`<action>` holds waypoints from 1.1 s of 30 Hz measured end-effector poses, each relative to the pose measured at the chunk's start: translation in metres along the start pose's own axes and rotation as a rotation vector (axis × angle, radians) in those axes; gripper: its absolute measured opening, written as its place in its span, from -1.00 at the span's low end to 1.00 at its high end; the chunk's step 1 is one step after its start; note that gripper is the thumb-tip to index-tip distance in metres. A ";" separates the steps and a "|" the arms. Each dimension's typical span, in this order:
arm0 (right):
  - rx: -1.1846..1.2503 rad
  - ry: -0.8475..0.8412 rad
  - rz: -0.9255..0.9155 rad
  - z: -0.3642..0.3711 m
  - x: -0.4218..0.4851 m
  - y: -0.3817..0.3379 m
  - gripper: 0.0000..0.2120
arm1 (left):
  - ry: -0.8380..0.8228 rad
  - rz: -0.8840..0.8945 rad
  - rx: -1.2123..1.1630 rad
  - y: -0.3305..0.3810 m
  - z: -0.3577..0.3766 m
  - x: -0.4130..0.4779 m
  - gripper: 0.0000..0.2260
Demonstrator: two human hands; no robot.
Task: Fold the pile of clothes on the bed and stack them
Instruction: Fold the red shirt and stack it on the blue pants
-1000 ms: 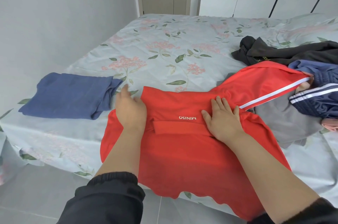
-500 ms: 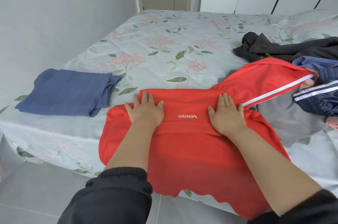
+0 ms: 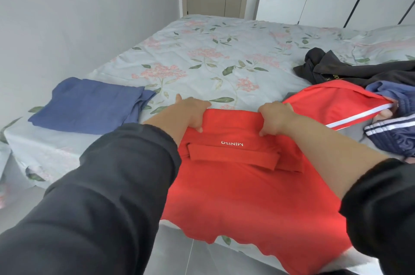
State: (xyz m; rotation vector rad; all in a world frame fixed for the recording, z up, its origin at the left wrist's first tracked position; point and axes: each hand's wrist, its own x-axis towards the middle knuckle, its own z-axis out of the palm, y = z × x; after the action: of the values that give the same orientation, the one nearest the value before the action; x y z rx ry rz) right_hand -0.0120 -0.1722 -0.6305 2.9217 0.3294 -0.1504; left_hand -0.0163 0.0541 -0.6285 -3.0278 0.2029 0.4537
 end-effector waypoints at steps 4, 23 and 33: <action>-0.026 0.166 -0.028 -0.015 -0.025 0.004 -0.66 | 0.173 0.060 0.138 0.001 -0.010 -0.025 -0.78; 0.013 0.314 -0.043 -0.211 -0.220 0.023 -0.60 | 0.402 0.095 -0.097 0.000 -0.169 -0.247 -0.79; 0.105 0.203 -0.146 -0.259 -0.195 0.058 -0.75 | 0.317 0.075 -0.039 -0.012 -0.221 -0.225 -0.77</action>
State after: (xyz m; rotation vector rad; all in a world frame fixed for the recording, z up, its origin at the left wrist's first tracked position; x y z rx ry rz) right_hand -0.1674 -0.2155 -0.3437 3.0219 0.5840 0.1121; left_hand -0.1639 0.0725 -0.3503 -3.1221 0.3297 -0.0223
